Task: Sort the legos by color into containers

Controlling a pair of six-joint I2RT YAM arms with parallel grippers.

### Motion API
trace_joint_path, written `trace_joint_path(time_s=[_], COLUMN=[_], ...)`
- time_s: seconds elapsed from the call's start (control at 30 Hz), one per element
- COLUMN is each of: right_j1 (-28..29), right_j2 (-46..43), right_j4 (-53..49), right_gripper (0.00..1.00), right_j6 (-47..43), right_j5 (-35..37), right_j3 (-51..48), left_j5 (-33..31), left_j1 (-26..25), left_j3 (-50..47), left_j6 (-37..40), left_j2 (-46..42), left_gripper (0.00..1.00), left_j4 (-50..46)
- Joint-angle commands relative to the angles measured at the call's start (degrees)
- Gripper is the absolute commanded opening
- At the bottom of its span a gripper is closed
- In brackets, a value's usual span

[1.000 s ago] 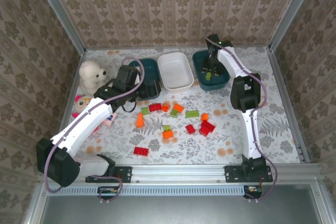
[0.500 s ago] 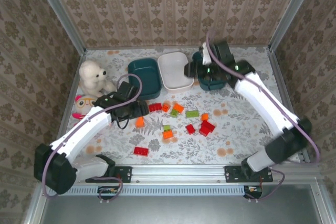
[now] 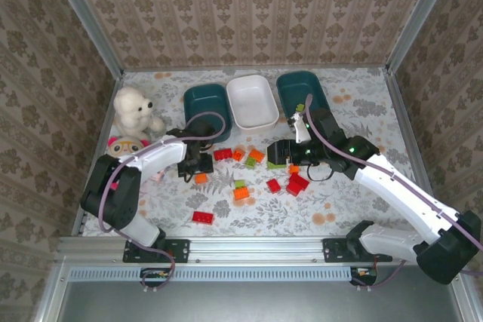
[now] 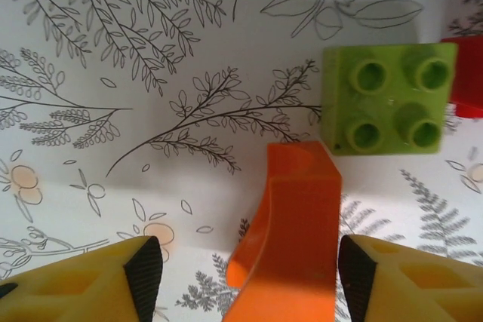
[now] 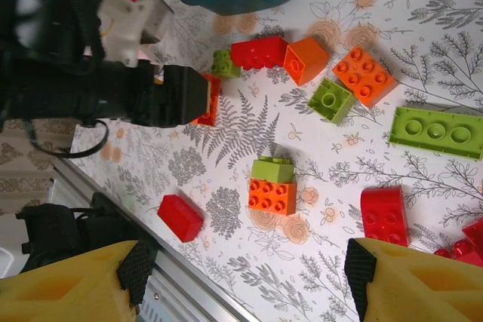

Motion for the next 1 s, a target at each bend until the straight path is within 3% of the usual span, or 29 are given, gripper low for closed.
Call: trace_joint_path(time_s=[0.0, 0.2, 0.37, 0.53, 0.83, 0.97], right_j1=[0.3, 0.3, 0.3, 0.2, 0.1, -0.1], right_j2=[-1.0, 1.2, 2.5, 3.1, 3.5, 4.9], right_j4=[-0.6, -0.4, -0.8, -1.1, -2.5, -2.0], right_gripper=[0.72, 0.72, 0.72, 0.72, 0.72, 0.72], right_j6=[1.4, 1.4, 0.8, 0.4, -0.3, -0.2], right_j5=[-0.7, -0.7, -0.8, -0.4, 1.2, 1.4], right_j3=[0.1, 1.0, 1.7, 2.1, 5.9, 7.7], left_j5=[-0.2, 0.5, -0.3, -2.1, -4.9, -3.9], left_j1=[0.3, 0.1, -0.3, -1.3, -1.5, 0.8], left_j3=[0.2, 0.5, 0.1, 0.3, 9.6, 18.4], left_j6=[0.5, 0.3, -0.2, -0.1, 2.0, 5.1], left_j2=[0.7, 3.4, 3.1, -0.1, -9.5, -7.3], left_gripper=[0.64, 0.49, 0.45, 0.29, 0.23, 0.22], left_j4=[1.7, 2.8, 2.1, 0.2, -10.3, -11.1])
